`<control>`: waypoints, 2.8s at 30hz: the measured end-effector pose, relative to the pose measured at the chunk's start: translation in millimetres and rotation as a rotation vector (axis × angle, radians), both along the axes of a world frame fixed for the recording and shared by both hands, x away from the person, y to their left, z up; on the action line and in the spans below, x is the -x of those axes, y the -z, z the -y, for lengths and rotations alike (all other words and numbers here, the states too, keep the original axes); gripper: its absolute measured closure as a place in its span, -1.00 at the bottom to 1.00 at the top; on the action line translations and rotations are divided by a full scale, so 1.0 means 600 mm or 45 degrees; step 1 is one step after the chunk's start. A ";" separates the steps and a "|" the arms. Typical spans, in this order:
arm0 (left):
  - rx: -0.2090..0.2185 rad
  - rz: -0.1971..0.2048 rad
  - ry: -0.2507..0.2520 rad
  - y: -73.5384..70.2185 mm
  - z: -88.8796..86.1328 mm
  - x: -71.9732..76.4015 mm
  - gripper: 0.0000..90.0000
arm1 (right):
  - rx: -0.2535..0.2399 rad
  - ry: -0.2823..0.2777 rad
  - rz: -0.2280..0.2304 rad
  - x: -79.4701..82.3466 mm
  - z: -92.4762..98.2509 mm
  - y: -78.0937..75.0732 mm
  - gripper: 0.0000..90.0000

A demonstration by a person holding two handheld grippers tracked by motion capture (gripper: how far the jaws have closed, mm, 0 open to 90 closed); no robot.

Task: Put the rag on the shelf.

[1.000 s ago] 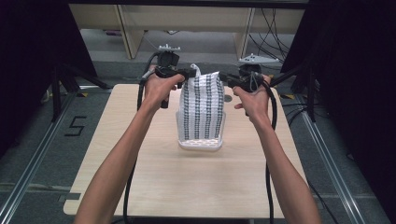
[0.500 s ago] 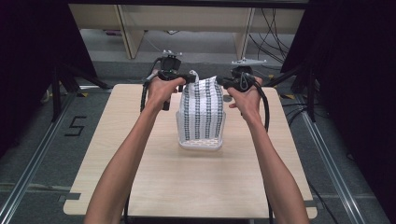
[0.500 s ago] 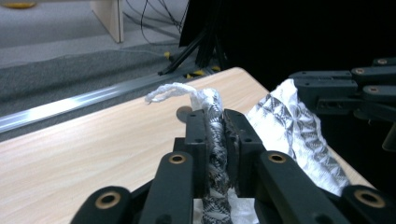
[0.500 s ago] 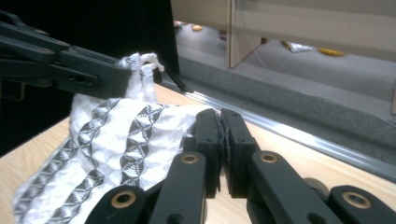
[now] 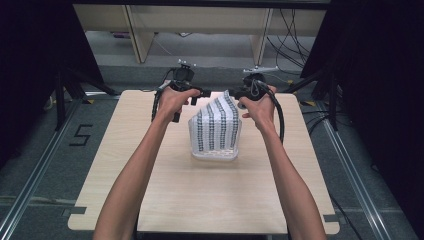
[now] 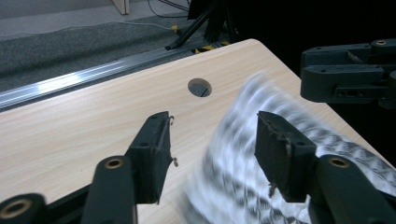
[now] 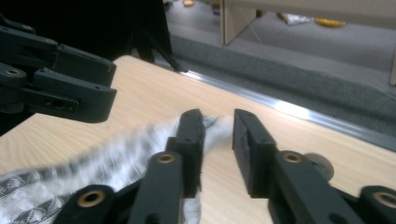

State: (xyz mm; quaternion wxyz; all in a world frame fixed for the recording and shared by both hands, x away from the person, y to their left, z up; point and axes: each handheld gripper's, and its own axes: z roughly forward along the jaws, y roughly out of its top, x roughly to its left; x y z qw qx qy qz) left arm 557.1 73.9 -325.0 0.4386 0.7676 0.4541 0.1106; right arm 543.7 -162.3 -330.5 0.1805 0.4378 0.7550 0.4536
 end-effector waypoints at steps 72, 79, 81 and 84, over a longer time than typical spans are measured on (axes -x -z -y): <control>0.045 0.180 0.203 0.030 -0.119 0.262 -0.43 | -0.062 -0.183 0.062 0.151 0.063 -0.020 -0.29; 0.032 0.189 0.209 0.038 -0.121 0.277 -0.43 | -0.065 -0.195 0.070 0.169 0.064 -0.015 -0.29; 0.050 0.190 0.212 0.044 -0.123 0.280 -0.43 | -0.059 -0.201 0.062 0.174 0.063 -0.014 -0.29; 0.039 0.192 0.206 0.048 -0.126 0.283 -0.43 | -0.068 -0.205 0.070 0.180 0.061 -0.011 -0.29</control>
